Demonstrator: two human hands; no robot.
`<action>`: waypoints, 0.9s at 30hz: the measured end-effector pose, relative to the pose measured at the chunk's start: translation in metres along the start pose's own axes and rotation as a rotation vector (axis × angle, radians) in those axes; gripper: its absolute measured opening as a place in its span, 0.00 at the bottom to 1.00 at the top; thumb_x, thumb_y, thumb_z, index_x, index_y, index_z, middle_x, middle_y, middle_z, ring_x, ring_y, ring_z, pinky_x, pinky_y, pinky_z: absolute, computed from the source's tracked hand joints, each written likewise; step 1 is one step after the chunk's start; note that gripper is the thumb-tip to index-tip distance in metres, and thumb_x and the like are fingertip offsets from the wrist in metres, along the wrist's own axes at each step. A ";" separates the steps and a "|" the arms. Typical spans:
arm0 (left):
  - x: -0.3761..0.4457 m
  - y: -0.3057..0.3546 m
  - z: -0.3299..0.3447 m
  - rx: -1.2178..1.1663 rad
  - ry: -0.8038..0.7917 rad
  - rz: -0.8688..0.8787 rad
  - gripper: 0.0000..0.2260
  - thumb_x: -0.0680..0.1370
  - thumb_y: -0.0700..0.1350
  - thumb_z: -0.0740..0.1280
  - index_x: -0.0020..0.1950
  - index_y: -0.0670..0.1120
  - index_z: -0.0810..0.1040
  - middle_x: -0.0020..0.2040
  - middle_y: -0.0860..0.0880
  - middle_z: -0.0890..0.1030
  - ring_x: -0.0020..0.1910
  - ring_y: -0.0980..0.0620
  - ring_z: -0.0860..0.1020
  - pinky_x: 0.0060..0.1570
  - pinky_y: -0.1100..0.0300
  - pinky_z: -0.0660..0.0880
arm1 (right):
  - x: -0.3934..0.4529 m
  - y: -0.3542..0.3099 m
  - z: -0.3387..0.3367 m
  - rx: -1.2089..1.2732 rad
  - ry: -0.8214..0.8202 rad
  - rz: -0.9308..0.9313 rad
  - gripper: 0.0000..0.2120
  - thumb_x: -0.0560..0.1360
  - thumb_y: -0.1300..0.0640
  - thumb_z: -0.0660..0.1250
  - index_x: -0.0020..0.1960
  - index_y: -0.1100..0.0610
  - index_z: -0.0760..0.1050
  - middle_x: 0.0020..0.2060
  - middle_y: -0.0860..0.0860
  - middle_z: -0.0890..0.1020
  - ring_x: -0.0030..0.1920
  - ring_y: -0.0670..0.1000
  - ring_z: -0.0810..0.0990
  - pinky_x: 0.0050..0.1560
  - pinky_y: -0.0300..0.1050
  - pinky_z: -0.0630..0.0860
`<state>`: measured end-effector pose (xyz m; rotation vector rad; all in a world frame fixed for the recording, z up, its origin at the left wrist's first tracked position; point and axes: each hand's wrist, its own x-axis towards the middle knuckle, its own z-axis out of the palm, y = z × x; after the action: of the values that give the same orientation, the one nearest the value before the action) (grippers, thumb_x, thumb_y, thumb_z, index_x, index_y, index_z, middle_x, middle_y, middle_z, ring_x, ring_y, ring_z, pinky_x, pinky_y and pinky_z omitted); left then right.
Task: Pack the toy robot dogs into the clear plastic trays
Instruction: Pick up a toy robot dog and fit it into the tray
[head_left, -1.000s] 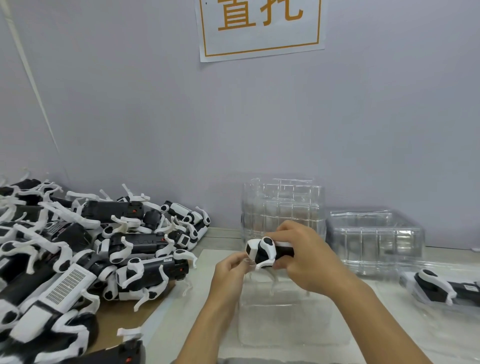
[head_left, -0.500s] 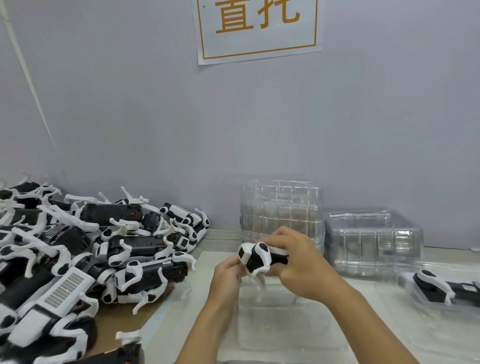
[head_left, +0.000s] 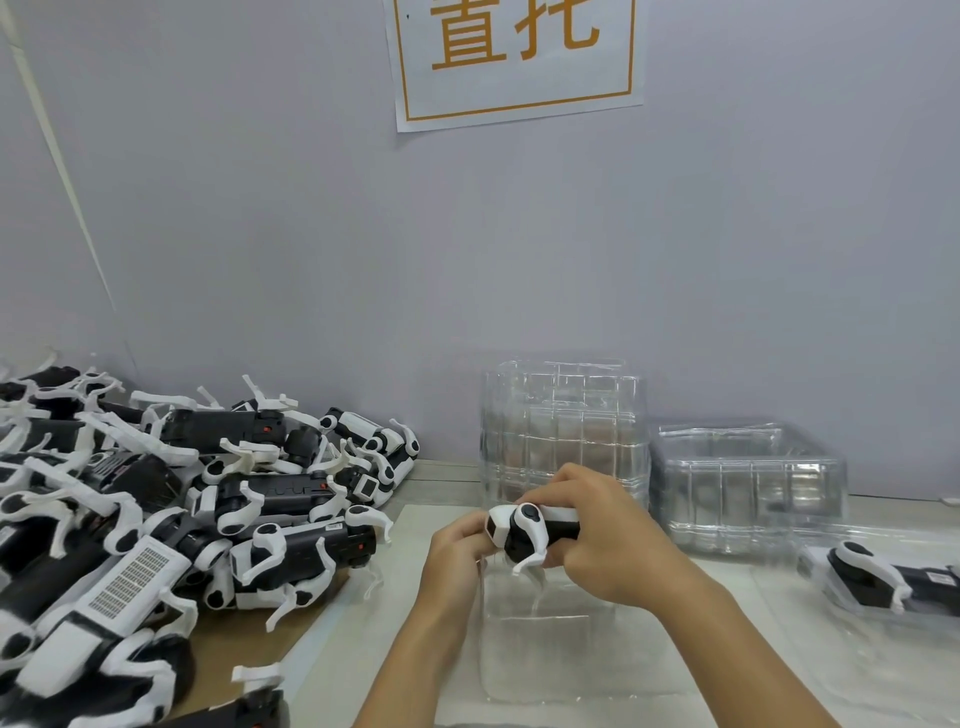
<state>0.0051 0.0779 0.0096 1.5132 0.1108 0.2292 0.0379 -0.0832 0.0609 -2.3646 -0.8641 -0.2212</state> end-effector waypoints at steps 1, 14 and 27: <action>0.000 0.000 -0.001 0.004 -0.003 0.003 0.14 0.67 0.39 0.66 0.47 0.46 0.87 0.48 0.42 0.86 0.53 0.43 0.83 0.55 0.49 0.77 | 0.000 0.002 -0.002 -0.015 -0.009 0.012 0.16 0.68 0.59 0.75 0.50 0.40 0.81 0.45 0.41 0.75 0.48 0.44 0.75 0.50 0.47 0.75; 0.011 -0.011 -0.003 -0.031 0.100 -0.034 0.14 0.77 0.31 0.61 0.51 0.44 0.84 0.49 0.44 0.86 0.57 0.42 0.82 0.63 0.46 0.74 | -0.003 0.017 0.007 -0.102 -0.081 0.070 0.10 0.66 0.45 0.75 0.47 0.41 0.80 0.42 0.41 0.76 0.45 0.44 0.74 0.39 0.42 0.73; 0.014 -0.015 -0.003 -0.021 0.117 -0.046 0.15 0.77 0.33 0.62 0.48 0.48 0.86 0.48 0.46 0.87 0.55 0.44 0.82 0.59 0.50 0.76 | -0.004 0.018 0.005 0.009 -0.087 0.122 0.14 0.61 0.47 0.74 0.38 0.29 0.75 0.44 0.38 0.78 0.45 0.42 0.76 0.47 0.47 0.78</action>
<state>0.0196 0.0838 -0.0050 1.4743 0.2357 0.2810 0.0458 -0.0935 0.0472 -2.4234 -0.7554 -0.0653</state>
